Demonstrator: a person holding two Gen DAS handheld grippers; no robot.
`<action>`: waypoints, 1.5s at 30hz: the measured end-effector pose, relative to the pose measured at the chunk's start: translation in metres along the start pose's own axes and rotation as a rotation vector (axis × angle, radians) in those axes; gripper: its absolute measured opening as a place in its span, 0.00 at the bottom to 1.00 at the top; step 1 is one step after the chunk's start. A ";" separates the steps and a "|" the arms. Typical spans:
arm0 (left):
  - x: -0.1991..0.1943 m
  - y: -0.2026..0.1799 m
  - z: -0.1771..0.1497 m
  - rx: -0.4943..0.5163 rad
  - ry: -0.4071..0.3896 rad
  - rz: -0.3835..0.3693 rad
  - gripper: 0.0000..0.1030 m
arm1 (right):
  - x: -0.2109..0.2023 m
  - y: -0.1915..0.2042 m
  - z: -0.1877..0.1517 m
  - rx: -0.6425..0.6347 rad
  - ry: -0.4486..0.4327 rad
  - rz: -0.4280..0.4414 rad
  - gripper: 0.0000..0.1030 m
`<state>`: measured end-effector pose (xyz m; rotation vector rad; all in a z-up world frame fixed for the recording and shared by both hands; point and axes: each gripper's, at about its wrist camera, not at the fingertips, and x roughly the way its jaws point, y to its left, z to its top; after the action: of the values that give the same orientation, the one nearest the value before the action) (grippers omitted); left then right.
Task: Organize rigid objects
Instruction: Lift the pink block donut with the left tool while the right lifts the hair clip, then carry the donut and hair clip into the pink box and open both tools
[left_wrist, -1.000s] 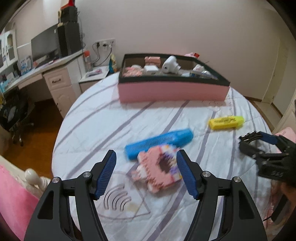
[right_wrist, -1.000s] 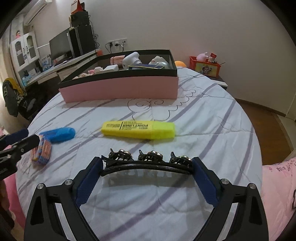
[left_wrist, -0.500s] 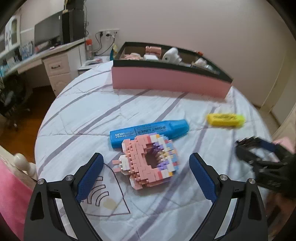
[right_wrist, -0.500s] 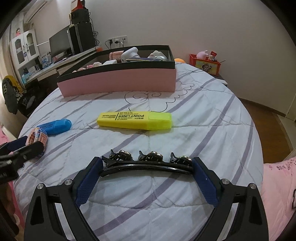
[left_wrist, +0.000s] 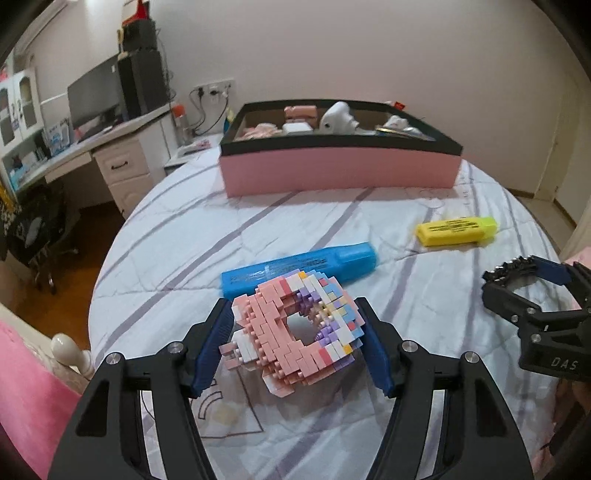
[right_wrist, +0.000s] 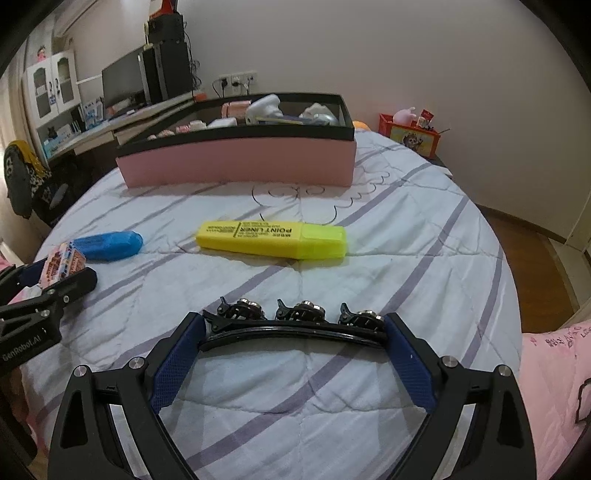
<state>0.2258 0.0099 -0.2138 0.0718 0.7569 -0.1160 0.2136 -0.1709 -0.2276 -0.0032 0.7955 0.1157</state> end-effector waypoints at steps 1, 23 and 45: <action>-0.002 -0.002 0.001 0.004 -0.005 -0.001 0.65 | -0.002 0.000 0.000 0.003 -0.008 0.003 0.93; -0.050 -0.018 0.044 0.047 -0.155 0.002 0.65 | -0.058 0.015 0.036 -0.017 -0.202 0.039 0.93; 0.057 -0.005 0.181 0.114 -0.081 -0.082 0.65 | 0.022 0.003 0.177 -0.118 -0.180 0.027 0.93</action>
<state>0.3894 -0.0185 -0.1218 0.1437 0.6716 -0.2391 0.3545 -0.1575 -0.1194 -0.0922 0.6079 0.1853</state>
